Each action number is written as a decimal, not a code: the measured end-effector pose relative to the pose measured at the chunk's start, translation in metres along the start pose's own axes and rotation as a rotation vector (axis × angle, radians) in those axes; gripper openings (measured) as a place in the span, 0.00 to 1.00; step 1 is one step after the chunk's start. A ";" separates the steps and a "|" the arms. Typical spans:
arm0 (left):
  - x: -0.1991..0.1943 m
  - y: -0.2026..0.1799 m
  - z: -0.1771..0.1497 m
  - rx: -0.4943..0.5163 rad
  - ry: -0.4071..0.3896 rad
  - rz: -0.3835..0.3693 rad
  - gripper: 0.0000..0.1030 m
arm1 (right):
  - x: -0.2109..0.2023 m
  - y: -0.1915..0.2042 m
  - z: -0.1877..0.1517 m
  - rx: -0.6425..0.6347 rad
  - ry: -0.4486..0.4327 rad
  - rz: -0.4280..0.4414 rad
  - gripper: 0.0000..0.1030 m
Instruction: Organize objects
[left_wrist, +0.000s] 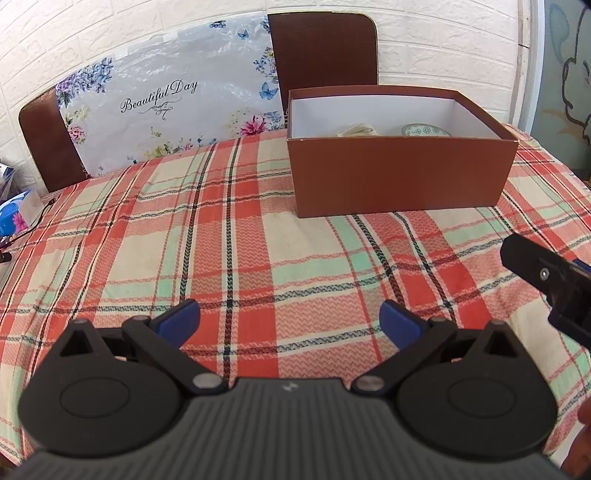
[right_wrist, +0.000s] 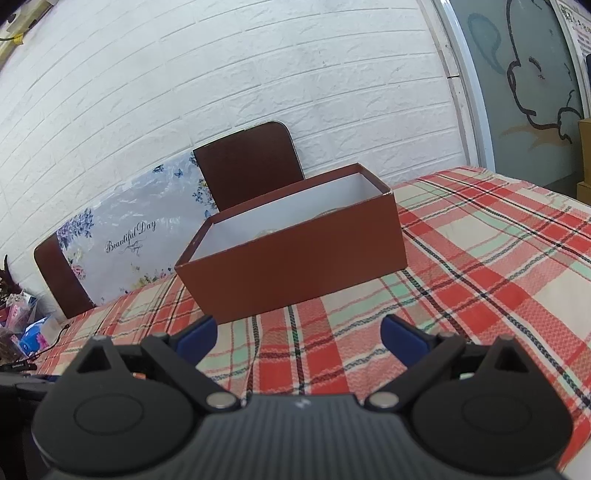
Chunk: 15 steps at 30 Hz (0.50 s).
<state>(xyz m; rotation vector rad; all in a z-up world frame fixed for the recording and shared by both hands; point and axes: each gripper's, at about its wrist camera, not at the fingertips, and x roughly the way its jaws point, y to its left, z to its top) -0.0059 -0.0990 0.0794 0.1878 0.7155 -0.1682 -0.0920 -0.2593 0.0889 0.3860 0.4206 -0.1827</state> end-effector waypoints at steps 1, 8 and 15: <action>0.000 0.000 0.000 0.000 0.000 0.000 1.00 | 0.000 0.000 0.000 -0.001 -0.001 -0.001 0.96; 0.001 0.000 -0.001 -0.002 0.007 0.000 1.00 | -0.001 0.001 -0.001 -0.002 -0.004 0.001 0.96; 0.000 0.000 -0.001 -0.003 0.015 -0.007 1.00 | -0.001 0.002 -0.002 -0.004 -0.005 -0.003 0.96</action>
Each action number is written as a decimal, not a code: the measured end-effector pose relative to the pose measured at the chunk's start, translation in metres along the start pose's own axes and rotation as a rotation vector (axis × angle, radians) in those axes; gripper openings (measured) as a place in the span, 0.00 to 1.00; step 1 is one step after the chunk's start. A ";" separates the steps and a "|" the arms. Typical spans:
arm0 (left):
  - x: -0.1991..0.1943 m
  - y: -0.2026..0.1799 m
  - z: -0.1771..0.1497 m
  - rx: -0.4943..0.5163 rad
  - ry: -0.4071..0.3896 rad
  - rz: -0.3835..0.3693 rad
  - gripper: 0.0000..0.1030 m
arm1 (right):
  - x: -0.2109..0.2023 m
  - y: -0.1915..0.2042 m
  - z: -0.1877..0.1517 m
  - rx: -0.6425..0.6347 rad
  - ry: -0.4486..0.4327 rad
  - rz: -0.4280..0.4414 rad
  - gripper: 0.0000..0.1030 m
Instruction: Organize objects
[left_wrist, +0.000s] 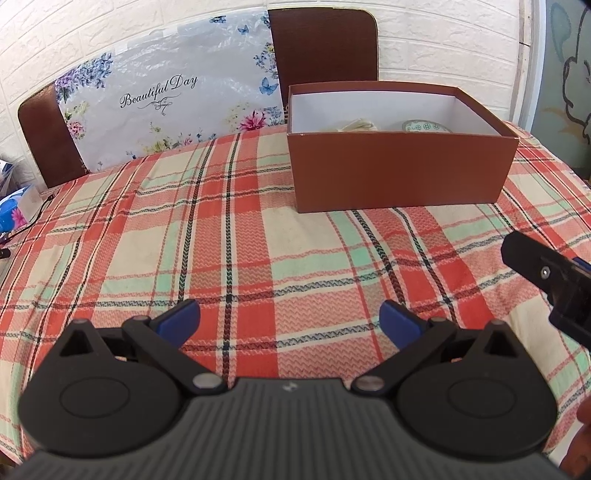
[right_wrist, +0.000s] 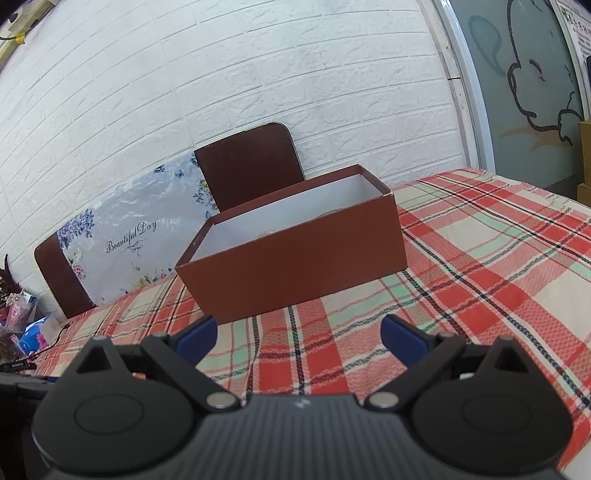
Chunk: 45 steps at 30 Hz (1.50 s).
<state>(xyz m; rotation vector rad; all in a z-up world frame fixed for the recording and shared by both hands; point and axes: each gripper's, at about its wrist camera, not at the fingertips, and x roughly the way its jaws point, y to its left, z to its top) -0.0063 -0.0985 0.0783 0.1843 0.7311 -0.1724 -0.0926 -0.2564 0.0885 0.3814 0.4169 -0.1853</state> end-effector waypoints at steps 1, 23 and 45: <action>0.000 0.000 0.000 -0.001 0.002 -0.002 1.00 | 0.000 0.000 0.000 0.001 0.001 0.000 0.96; 0.002 0.001 -0.001 0.005 0.017 -0.024 1.00 | 0.002 -0.001 -0.001 -0.009 0.012 0.001 0.96; 0.005 0.004 0.000 -0.008 0.037 -0.035 1.00 | 0.006 -0.002 -0.003 -0.013 0.019 0.003 0.96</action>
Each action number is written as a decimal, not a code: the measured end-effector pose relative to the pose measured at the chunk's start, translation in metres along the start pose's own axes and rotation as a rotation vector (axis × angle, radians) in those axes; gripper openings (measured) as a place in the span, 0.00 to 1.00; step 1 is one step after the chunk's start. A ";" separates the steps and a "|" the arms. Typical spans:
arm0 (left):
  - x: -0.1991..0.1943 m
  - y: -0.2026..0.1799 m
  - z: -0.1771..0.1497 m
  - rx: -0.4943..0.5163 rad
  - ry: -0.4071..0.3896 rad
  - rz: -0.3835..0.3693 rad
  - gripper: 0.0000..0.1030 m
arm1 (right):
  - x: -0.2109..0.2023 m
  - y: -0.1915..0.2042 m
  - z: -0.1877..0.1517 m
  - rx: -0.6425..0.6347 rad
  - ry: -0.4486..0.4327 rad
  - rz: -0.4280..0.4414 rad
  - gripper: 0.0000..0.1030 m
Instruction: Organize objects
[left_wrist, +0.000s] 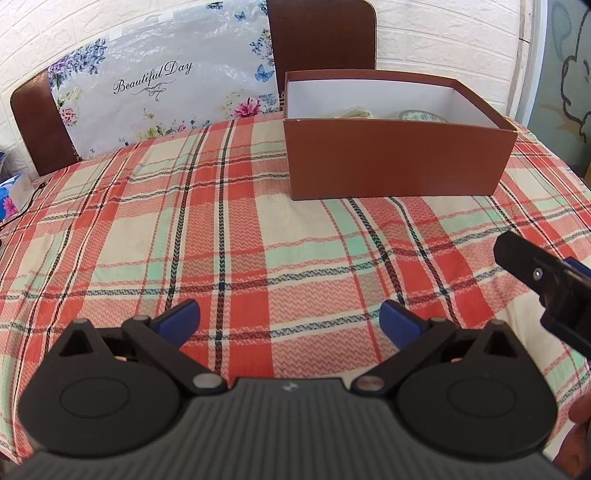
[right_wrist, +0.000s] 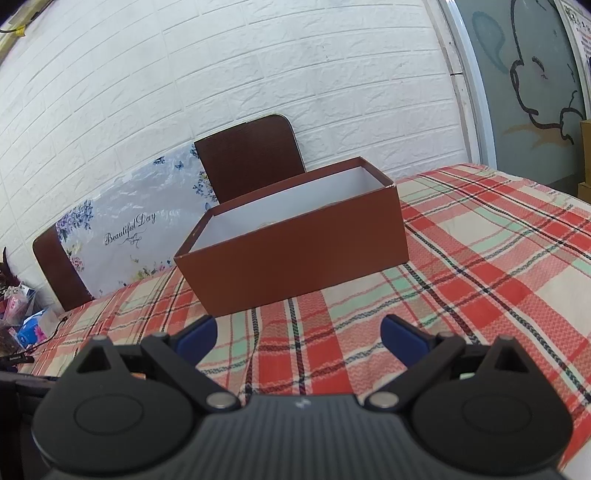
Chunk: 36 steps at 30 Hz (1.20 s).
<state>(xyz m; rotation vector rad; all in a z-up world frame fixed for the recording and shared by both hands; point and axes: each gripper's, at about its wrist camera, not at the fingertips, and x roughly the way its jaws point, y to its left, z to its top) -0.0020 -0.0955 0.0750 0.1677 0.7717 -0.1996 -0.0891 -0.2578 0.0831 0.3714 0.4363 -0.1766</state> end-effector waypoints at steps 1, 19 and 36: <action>0.000 0.000 0.000 0.001 0.001 -0.001 1.00 | 0.000 0.000 0.000 0.001 0.001 0.001 0.96; 0.001 0.000 -0.003 0.004 0.012 -0.006 1.00 | -0.002 -0.002 0.000 0.005 -0.001 0.002 0.96; 0.000 0.001 -0.002 0.004 0.010 -0.002 1.00 | 0.000 0.000 -0.003 0.006 0.006 0.000 0.96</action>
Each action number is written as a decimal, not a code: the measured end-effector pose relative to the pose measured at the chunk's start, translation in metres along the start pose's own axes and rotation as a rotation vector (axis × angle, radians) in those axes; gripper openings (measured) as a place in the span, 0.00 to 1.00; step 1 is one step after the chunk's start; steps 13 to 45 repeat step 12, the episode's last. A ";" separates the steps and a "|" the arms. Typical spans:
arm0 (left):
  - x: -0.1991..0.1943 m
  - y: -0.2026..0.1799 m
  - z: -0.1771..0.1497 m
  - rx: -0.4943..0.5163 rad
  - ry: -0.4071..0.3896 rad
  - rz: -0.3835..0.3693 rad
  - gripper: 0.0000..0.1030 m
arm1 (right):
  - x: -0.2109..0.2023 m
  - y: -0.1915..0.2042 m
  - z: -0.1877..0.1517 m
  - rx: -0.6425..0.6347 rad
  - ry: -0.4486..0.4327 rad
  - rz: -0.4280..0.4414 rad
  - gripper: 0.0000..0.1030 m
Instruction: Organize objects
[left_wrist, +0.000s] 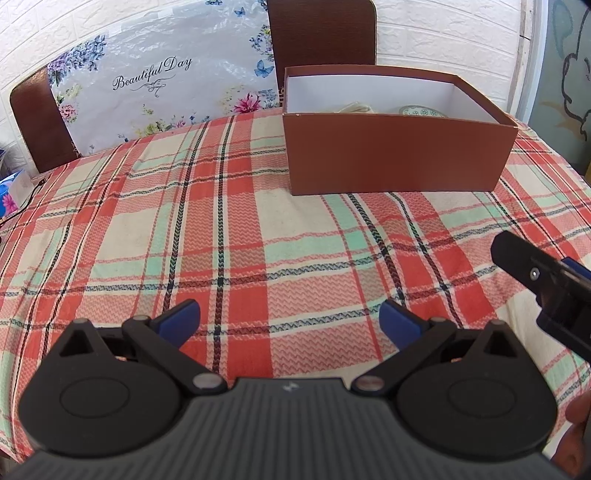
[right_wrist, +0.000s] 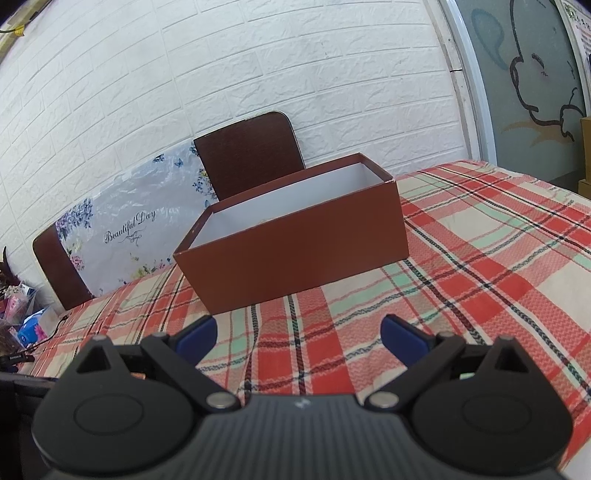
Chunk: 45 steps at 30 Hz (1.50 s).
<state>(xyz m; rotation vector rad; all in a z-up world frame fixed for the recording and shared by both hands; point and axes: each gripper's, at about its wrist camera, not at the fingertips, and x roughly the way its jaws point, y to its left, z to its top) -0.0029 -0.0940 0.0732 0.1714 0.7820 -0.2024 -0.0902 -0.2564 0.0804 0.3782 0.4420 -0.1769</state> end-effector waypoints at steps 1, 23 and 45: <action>0.000 0.000 0.000 -0.001 0.000 0.001 1.00 | 0.000 0.000 0.000 0.000 0.000 0.000 0.96; -0.002 0.001 0.000 0.008 -0.019 0.000 1.00 | 0.000 0.000 -0.001 0.002 0.000 -0.001 0.96; -0.002 0.001 0.000 0.008 -0.019 0.000 1.00 | 0.000 0.000 -0.001 0.002 0.000 -0.001 0.96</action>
